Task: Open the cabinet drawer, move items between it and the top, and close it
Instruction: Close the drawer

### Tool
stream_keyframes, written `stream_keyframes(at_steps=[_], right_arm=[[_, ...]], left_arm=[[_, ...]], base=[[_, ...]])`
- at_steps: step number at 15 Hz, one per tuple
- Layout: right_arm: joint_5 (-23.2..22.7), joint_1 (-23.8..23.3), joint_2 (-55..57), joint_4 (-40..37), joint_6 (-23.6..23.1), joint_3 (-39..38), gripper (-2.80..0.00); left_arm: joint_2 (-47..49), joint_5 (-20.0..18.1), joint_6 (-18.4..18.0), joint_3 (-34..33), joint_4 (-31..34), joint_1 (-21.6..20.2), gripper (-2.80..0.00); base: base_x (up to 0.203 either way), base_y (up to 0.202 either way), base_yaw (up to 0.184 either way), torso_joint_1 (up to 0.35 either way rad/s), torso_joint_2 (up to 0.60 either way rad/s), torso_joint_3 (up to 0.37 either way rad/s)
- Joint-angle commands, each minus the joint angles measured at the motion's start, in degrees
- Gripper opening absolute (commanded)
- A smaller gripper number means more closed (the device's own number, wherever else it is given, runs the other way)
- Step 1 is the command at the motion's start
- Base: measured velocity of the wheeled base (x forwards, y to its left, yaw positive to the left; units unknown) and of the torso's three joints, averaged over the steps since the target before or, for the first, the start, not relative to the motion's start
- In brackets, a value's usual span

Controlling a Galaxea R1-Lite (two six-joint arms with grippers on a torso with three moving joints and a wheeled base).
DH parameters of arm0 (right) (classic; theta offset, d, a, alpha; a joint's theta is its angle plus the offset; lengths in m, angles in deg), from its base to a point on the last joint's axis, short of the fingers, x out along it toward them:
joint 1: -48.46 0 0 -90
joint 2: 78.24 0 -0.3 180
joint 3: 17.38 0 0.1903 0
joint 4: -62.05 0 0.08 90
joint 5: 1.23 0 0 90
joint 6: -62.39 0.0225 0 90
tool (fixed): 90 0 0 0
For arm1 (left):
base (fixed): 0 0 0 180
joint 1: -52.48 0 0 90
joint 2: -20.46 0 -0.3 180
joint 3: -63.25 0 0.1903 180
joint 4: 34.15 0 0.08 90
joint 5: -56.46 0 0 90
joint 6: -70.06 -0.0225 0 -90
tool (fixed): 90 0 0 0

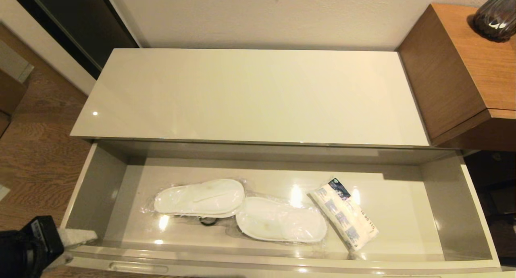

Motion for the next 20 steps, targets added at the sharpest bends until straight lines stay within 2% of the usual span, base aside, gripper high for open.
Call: stream_keyframes(at_steps=[1, 4, 6, 8, 11, 13, 15, 17, 18, 20], right_arm=[[0.0, 0.0, 0.0, 0.0, 0.0, 0.0, -2.8], [0.0, 0.0, 0.1, 0.0, 0.0, 0.0, -2.8], [-0.1, 0.0, 0.1, 0.0, 0.0, 0.0, -2.8], [0.0, 0.0, 0.1, 0.0, 0.0, 0.0, -2.8], [0.0, 0.0, 0.0, 0.0, 0.0, 0.0, -2.8], [-0.1, 0.0, 0.0, 0.0, 0.0, 0.0, -2.8], [0.0, 0.0, 0.1, 0.0, 0.0, 0.0, -2.8], [-0.1, 0.0, 0.0, 0.0, 0.0, 0.0, -2.8], [-0.1, 0.0, 0.0, -0.1, 0.0, 0.0, -2.8], [0.0, 0.0, 0.1, 0.0, 0.0, 0.0, -2.8]], left_arm=[[-6.9, 1.0, 0.1, -1.7, 1.4, -0.1, -2.8], [-16.3, 4.3, -0.3, -1.8, 8.7, -0.9, -2.8], [-20.8, 5.7, -0.3, 3.4, 17.9, -2.3, -2.8], [-23.9, 5.9, -0.3, 6.9, 22.4, -4.0, -2.8], [-24.2, 6.0, -0.4, 7.3, 23.1, -4.3, -2.8], [-28.6, 6.6, -1.8, 9.0, 26.2, -4.9, -2.8], [-36.8, 9.1, -5.6, 10.0, 28.8, -6.5, -2.8], [-39.5, 13.0, -10.5, 9.8, 30.1, -9.8, -2.8], [-41.1, 15.2, -14.2, 7.6, 27.7, -11.4, -2.8], [-44.8, 18.4, -21.7, -1.0, 21.6, -14.6, -2.8]], base=[[0.0, 0.0, 0.0, 0.0, 0.0, 0.0], [0.0, 0.0, 0.0, 0.0, 0.0, 0.0], [0.0, 0.0, 0.0, 0.0, 0.0, 0.0], [0.0, 0.0, 0.0, 0.0, 0.0, 0.0], [0.0, 0.0, 0.0, 0.0, 0.0, 0.0], [0.0, 0.0, 0.0, 0.0, 0.0, 0.0], [0.0, 0.0, 0.0, 0.0, 0.0, 0.0], [0.0, 0.0, 0.0, 0.0, 0.0, 0.0], [0.0, 0.0, 0.0, 0.0, 0.0, 0.0], [0.0, 0.0, 0.0, 0.0, 0.0, 0.0]])
